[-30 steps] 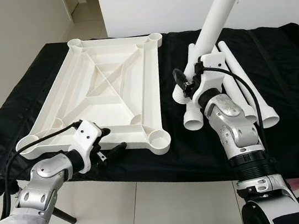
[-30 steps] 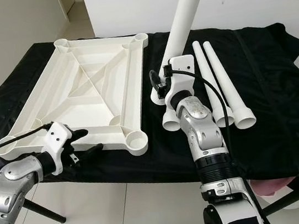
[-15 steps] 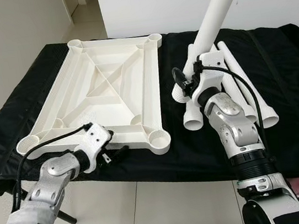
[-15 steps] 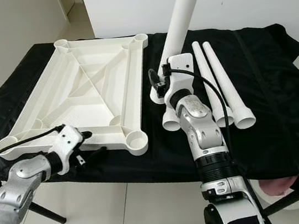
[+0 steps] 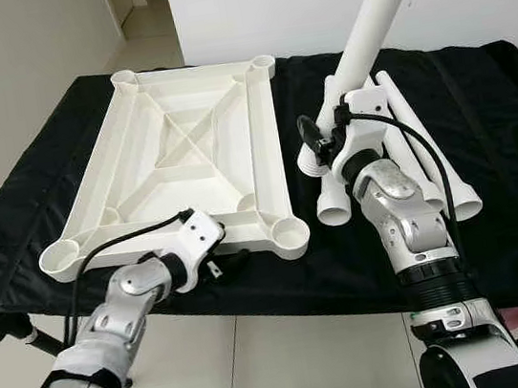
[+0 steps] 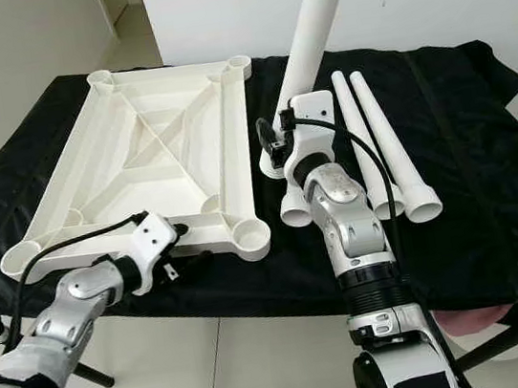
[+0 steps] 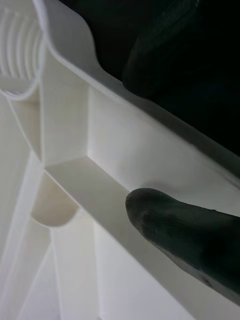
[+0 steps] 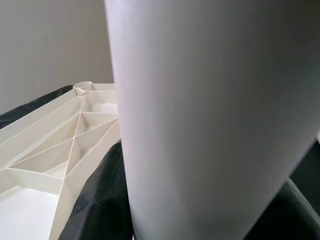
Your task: Building children table
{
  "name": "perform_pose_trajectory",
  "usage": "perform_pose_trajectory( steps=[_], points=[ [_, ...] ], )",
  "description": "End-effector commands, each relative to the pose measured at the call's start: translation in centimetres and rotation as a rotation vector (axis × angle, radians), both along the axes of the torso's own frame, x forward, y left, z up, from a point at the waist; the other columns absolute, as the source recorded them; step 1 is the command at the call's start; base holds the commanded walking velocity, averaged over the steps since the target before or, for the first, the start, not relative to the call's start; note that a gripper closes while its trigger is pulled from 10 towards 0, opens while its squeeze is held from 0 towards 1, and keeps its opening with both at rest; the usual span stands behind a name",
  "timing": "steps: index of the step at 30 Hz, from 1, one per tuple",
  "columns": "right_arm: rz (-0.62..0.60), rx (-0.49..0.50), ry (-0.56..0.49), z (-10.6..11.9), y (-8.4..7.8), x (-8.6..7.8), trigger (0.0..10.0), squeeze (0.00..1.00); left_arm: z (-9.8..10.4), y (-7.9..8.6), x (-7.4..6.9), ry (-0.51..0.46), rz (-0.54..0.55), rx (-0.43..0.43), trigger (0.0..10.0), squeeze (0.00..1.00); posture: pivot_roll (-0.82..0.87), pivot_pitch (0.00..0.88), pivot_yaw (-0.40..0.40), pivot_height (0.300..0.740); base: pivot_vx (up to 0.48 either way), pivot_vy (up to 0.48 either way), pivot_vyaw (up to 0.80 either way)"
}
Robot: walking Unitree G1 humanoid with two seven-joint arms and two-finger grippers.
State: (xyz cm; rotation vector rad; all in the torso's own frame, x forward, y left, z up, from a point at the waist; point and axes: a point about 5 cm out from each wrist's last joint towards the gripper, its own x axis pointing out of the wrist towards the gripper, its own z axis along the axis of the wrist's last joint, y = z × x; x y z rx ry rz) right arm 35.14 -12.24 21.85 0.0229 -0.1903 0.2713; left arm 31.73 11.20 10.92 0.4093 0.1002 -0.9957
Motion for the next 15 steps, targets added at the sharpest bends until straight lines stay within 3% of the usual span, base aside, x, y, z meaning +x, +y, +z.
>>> perform_pose_trajectory(
  steps=[1,4,15],
  points=[
    [0.005,-0.007,-0.027,0.8,0.2,-0.1,10.0,0.0,-0.4,-0.3,-0.1,0.021,-0.024,0.024,10.0,0.0,-0.16,0.104,0.063,0.74,0.0,0.0,0.0],
    [0.006,-0.011,-0.021,0.6,0.1,-0.3,10.0,0.0,-0.1,-1.8,0.2,0.011,-0.022,-0.018,10.0,0.0,-0.17,0.111,0.066,0.74,0.0,0.0,0.0],
    [0.006,-0.013,-0.009,0.3,0.3,-0.3,10.0,0.0,1.2,-4.5,1.3,-0.026,0.002,-0.09,10.0,0.0,-0.16,0.12,0.074,0.74,0.0,0.0,0.0]
  ],
)
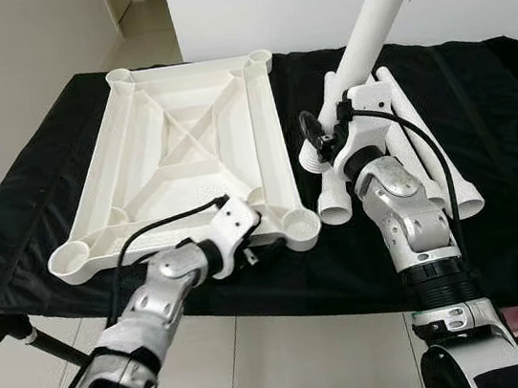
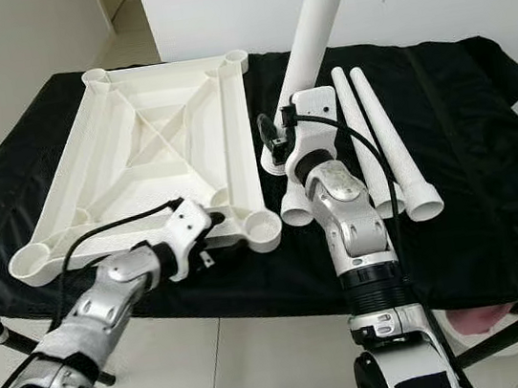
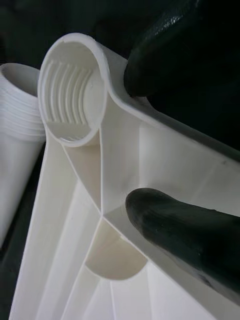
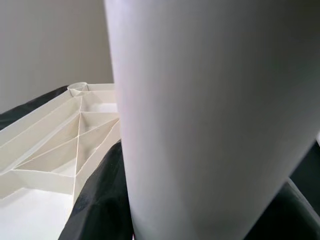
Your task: Building children table
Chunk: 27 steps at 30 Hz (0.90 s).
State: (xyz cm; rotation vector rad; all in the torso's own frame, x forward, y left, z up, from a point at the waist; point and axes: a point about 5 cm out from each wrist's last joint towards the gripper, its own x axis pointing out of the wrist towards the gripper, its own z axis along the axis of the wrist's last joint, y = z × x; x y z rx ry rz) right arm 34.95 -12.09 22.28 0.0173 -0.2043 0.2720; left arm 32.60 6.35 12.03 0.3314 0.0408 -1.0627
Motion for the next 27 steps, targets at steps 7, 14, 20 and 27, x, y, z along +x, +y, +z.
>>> perform_pose_trajectory(
  steps=[7,14,20,27],
  points=[
    [0.035,-0.02,0.022,-0.4,0.6,-0.3,10.0,0.0,1.1,-1.2,1.2,-0.042,0.109,-0.039,10.0,0.0,-0.16,0.119,0.081,0.74,0.0,0.0,0.0],
    [0.097,-0.09,0.024,-1.1,1.4,-0.9,10.0,0.0,1.6,-1.0,1.1,-0.035,0.122,-0.091,10.0,0.0,-0.15,0.118,0.078,0.74,0.0,0.0,0.0],
    [0.145,-0.126,0.043,-2.0,1.6,-1.6,10.0,0.0,2.1,0.3,0.4,-0.03,0.14,-0.155,10.0,0.0,-0.14,0.114,0.071,0.74,0.0,0.0,0.0],
    [0.156,-0.149,0.051,-2.6,1.5,-2.3,10.0,0.0,1.6,2.1,-0.8,0.011,0.203,-0.15,10.0,0.0,-0.12,0.106,0.056,0.74,0.0,0.0,0.0]
  ],
)
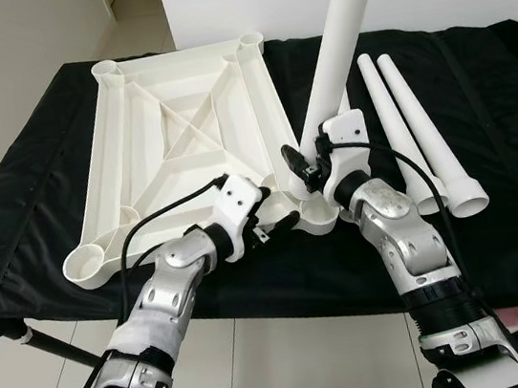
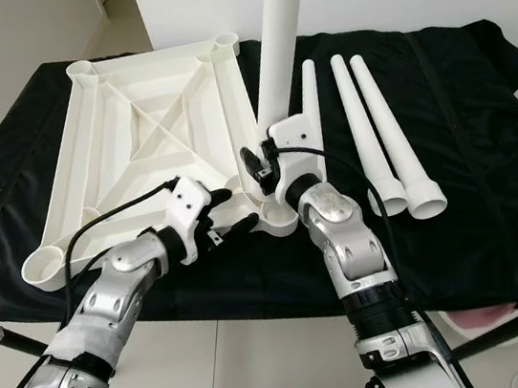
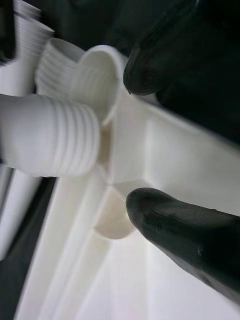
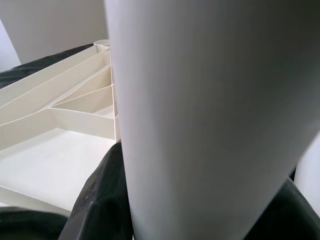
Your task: Building children table
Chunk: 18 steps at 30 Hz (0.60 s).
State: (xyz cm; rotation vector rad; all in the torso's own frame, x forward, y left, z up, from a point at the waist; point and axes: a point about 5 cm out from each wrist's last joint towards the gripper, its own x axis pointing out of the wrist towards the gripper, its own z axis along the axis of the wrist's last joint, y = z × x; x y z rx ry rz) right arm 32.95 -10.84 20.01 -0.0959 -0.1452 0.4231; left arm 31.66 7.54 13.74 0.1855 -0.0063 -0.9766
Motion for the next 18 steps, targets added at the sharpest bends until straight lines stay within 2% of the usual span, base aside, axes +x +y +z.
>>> perform_pose_trajectory(
  steps=[1,3,8,10,11,18],
  points=[
    [0.016,-0.016,0.011,-0.4,0.3,-0.3,10.0,0.0,-0.1,0.9,0.2,0.001,0.116,-0.002,10.0,0.0,-0.12,0.106,0.056,0.74,0.0,0.0,0.0],
    [0.02,-0.044,0.005,-0.6,0.1,-0.8,10.0,0.0,-0.2,1.2,-0.5,0.009,0.129,-0.008,10.0,0.0,-0.11,0.102,0.043,0.74,0.0,0.0,0.0],
    [0.016,-0.067,-0.004,-0.7,-0.1,-1.3,10.0,0.0,-0.1,1.5,-0.7,0.028,0.156,-0.022,10.0,0.0,-0.11,0.1,0.036,0.74,0.0,0.0,0.0],
    [0.012,-0.074,-0.006,-0.8,-0.1,-1.5,10.0,0.0,-0.1,1.6,-0.8,0.048,0.163,-0.022,10.0,0.0,-0.11,0.1,0.033,0.74,0.0,0.0,0.0],
    [0.004,-0.087,-0.01,-1.1,-0.3,-1.9,10.0,0.0,-0.3,1.6,-1.1,0.099,0.176,-0.03,10.0,0.0,-0.11,0.097,0.027,0.74,0.0,0.0,0.0],
    [0.003,-0.126,-0.003,-1.7,-0.7,-2.7,10.0,0.0,-0.2,1.8,-1.8,0.095,0.206,-0.021,10.0,0.0,-0.11,0.095,0.022,0.74,0.0,0.0,0.0]
  ],
)
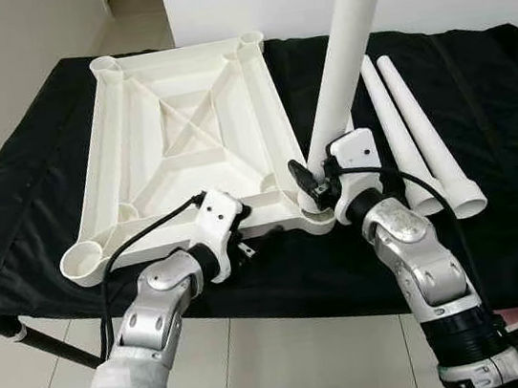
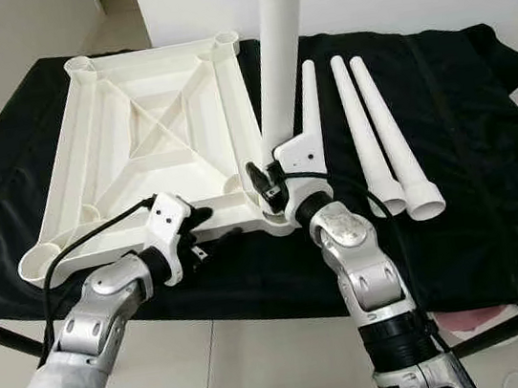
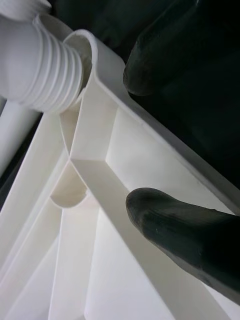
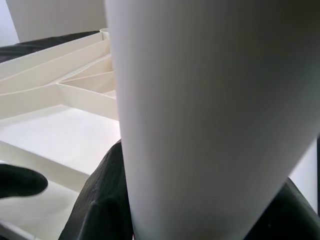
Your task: Building children table
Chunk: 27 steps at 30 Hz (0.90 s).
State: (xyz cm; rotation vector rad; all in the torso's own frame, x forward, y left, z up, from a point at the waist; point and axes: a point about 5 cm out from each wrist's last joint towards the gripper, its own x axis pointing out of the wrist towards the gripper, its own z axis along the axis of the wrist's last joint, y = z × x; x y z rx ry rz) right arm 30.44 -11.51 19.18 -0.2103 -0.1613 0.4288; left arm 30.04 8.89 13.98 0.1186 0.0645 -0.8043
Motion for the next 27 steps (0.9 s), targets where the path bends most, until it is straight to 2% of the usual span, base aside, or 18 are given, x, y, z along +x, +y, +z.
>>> perform_pose_trajectory(
  steps=[1,11,16,20,25,27],
  points=[
    [0.007,-0.021,0.034,-1.0,-0.1,-0.4,10.0,0.0,-0.4,0.5,-0.3,0.019,0.032,0.002,10.0,0.0,-0.11,0.097,0.023,0.74,0.0,0.0,0.0],
    [0.057,-0.07,0.004,-1.2,-0.2,-0.8,10.0,0.0,0.0,0.5,-0.7,0.019,0.039,-0.007,10.0,0.0,-0.11,0.105,0.023,0.74,0.0,0.0,0.0],
    [0.135,-0.132,-0.017,-2.0,0.1,-1.2,10.0,0.0,0.1,0.8,-1.4,-0.034,0.03,0.019,10.0,0.0,-0.1,0.111,0.022,0.74,0.0,0.0,0.0],
    [0.156,-0.144,-0.021,-2.2,0.0,-1.2,10.0,0.0,0.3,0.8,-1.6,-0.047,0.019,0.021,10.0,0.0,-0.1,0.12,0.029,0.74,0.0,0.0,0.0],
    [0.155,-0.135,0.042,-3.1,-0.3,-0.8,10.0,0.0,0.5,0.6,-1.9,-0.064,0.007,0.028,10.0,0.0,-0.1,0.12,0.029,0.74,0.0,0.0,0.0],
    [0.126,-0.092,0.086,-3.2,-0.5,-0.3,10.0,0.0,0.6,0.7,-1.9,-0.069,0.009,0.026,10.0,0.0,-0.1,0.13,0.037,0.74,0.0,0.0,0.0]
  ],
)
